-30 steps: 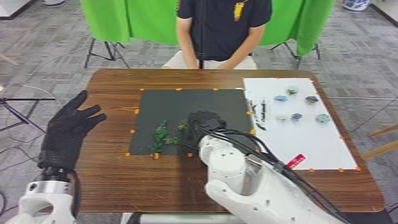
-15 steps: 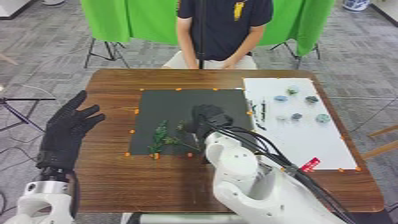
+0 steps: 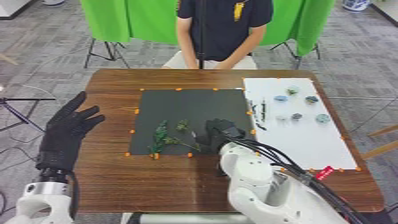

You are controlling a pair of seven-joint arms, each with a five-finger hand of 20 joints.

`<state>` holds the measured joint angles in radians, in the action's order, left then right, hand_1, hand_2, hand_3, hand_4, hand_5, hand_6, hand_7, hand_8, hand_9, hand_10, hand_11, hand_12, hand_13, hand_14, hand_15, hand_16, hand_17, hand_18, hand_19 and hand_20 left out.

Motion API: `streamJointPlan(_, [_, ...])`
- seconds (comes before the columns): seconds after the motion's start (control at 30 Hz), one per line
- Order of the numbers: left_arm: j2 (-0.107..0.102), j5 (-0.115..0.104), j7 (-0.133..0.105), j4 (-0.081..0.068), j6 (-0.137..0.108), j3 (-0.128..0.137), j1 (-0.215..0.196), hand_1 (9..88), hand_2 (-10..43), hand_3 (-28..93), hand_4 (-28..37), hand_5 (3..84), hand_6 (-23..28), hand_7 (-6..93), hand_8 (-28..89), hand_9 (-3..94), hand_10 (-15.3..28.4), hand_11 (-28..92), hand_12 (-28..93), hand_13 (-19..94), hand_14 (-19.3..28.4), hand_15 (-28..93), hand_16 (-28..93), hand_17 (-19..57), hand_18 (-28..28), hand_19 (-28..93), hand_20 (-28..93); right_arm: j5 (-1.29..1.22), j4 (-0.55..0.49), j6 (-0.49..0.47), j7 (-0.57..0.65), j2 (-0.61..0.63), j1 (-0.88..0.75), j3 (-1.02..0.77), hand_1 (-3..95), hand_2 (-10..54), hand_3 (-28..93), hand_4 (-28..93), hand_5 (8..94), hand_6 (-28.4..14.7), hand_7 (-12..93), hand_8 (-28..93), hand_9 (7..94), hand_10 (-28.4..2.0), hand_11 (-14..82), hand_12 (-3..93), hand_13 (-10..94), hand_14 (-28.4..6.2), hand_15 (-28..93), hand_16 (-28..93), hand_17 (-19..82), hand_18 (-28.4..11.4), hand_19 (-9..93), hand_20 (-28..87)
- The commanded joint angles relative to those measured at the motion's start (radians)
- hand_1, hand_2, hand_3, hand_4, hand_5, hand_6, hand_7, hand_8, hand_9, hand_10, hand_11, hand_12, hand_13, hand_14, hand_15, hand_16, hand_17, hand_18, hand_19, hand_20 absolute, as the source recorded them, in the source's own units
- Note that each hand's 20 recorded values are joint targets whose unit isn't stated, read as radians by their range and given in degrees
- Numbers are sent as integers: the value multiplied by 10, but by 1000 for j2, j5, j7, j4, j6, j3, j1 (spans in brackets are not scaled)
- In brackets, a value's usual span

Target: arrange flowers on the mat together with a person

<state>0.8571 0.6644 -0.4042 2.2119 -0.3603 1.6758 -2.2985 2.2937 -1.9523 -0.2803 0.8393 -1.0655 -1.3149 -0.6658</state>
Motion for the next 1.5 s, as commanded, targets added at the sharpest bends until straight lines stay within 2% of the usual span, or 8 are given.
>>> streamJointPlan(0.03, [11,2,2,1,7,2,-12,261,43,806,-209,353,38,126,-98,390,184,237,105,295,273,498,-78,-85,240,477,153,10,12,-16,-23,-22,5,34,258,107,628,-193,894,-28,144,-119,937,-147,322,193,843,-133,601,196,391,-278,932,116])
streamJointPlan(0.87, [25,15,36,-5,18,2,15,261,42,803,-212,353,38,127,-99,388,184,235,105,295,273,498,-79,-86,239,477,153,-19,24,-26,-38,-94,24,66,254,108,643,-198,899,-27,146,-120,937,-146,322,192,846,-133,590,200,390,-272,932,102])
streamJointPlan(0.9, [20,10,28,-4,16,2,12,260,42,804,-211,353,38,128,-99,388,184,235,105,295,273,498,-79,-86,239,476,153,-13,25,-27,-40,-96,24,67,255,109,643,-198,899,-27,146,-121,937,-146,322,191,847,-133,589,200,390,-272,932,101])
streamJointPlan(1.07, [22,11,29,-3,17,3,6,261,43,803,-211,353,38,127,-98,389,184,236,105,295,274,498,-79,-86,240,477,153,-11,13,-17,-19,-79,19,62,251,109,646,-198,903,-26,149,-121,937,-146,330,190,854,-131,586,199,394,-272,932,99])
streamJointPlan(1.27, [14,1,16,2,8,9,-12,261,43,803,-211,353,39,126,-98,389,184,235,105,295,274,499,-79,-86,240,478,153,-62,-43,-35,0,-39,12,23,250,109,647,-200,935,-17,186,-128,937,-142,412,163,892,-130,587,214,423,-277,932,157])
streamJointPlan(1.3, [8,-4,5,2,4,6,-15,261,43,802,-211,354,39,126,-98,389,184,235,104,294,274,499,-79,-87,240,478,153,-69,-57,-36,0,-26,10,14,250,110,647,-200,936,-16,201,-128,937,-140,426,161,899,-130,590,217,429,-280,932,173])
streamJointPlan(1.47, [-6,-19,-17,5,-10,10,-31,260,44,799,-214,354,39,125,-98,389,184,235,104,295,274,498,-79,-85,240,479,153,-132,-102,-29,-10,-6,-3,-48,248,112,645,-200,937,-15,247,-139,937,-140,457,153,908,-131,604,224,437,-283,932,217])
streamJointPlan(1.5, [-5,-19,-19,2,-5,6,-26,259,44,798,-215,354,39,125,-98,389,184,235,105,294,274,498,-79,-85,240,479,153,-146,-115,-15,-10,3,-5,-58,247,112,645,-200,937,-15,248,-140,937,-140,460,152,908,-131,605,224,438,-283,932,220])
